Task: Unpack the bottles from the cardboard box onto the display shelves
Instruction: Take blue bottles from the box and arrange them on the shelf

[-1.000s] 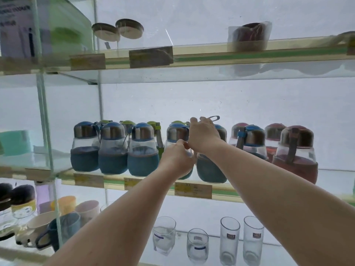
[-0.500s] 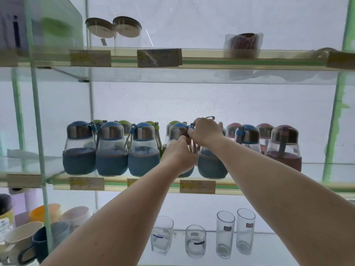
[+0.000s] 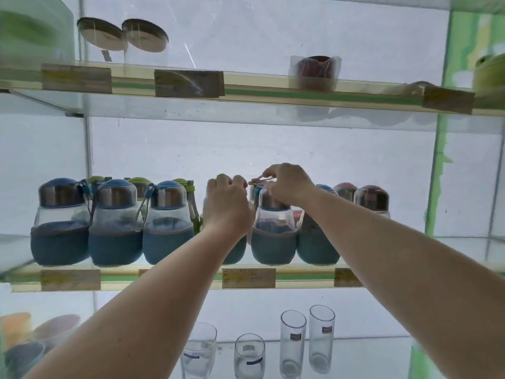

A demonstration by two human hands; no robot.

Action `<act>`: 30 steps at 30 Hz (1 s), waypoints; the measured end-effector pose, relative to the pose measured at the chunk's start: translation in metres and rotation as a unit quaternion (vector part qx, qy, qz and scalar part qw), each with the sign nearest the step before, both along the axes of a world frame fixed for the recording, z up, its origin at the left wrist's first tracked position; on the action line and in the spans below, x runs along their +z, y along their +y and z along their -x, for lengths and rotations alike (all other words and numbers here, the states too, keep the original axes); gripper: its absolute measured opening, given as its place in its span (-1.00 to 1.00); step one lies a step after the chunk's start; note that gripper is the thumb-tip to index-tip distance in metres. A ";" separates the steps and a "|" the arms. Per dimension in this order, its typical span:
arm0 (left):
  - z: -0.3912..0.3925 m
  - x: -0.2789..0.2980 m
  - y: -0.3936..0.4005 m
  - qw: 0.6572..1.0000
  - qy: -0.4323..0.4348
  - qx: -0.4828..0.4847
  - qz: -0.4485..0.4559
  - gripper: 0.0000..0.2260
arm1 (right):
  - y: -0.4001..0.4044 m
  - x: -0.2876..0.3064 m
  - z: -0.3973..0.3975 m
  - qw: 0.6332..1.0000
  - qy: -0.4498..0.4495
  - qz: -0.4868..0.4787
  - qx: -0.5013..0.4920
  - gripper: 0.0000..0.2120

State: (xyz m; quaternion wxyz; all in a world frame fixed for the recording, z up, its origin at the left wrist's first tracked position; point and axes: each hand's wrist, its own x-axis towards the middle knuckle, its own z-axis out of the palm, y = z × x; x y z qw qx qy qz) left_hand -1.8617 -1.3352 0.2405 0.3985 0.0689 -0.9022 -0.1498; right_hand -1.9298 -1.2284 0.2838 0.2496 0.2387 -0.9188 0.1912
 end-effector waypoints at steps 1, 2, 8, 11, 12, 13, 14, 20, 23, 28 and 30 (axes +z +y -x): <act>0.003 0.003 0.000 1.000 0.007 0.017 0.019 -0.63 | 0.005 0.007 0.005 1.000 -0.001 -0.011 -0.001 -0.65; 0.005 0.006 -0.002 0.999 0.007 0.033 0.033 -0.60 | 0.010 0.013 0.011 1.000 0.000 -0.023 0.000 -0.65; 0.029 0.016 -0.017 0.994 -0.064 0.059 0.067 -0.47 | 0.017 0.034 0.049 0.993 0.002 -0.117 0.003 -0.63; 0.036 0.011 -0.019 0.993 -0.086 0.035 0.074 -0.54 | 0.008 0.033 0.066 0.984 -0.016 -0.178 0.002 -0.59; 0.037 0.009 -0.020 0.993 -0.083 0.032 0.081 -0.57 | 0.005 0.033 0.071 0.980 -0.020 -0.196 0.001 -0.57; 0.037 0.007 -0.021 0.992 -0.075 0.033 0.091 -0.60 | 0.001 0.033 0.076 0.977 -0.023 -0.214 -0.001 -0.55; 0.037 0.005 -0.022 0.992 -0.066 0.035 0.102 -0.62 | -0.003 0.033 0.080 0.973 -0.026 -0.228 -0.002 -0.53; 0.038 0.002 -0.025 0.992 -0.037 0.030 0.114 -0.63 | -0.018 0.036 0.098 0.960 -0.014 -0.279 -0.022 -0.61; 0.038 0.001 -0.026 0.992 -0.038 0.030 0.116 -0.62 | -0.019 0.036 0.101 0.965 -0.006 -0.260 -0.026 -0.70; 0.040 0.000 -0.026 0.991 -0.040 0.035 0.122 -0.62 | -0.012 0.038 0.102 0.995 -0.068 -0.059 0.051 -0.78; 0.040 0.001 -0.026 0.991 -0.043 0.036 0.123 -0.61 | -0.009 0.038 0.097 0.989 -0.106 0.045 0.088 -0.79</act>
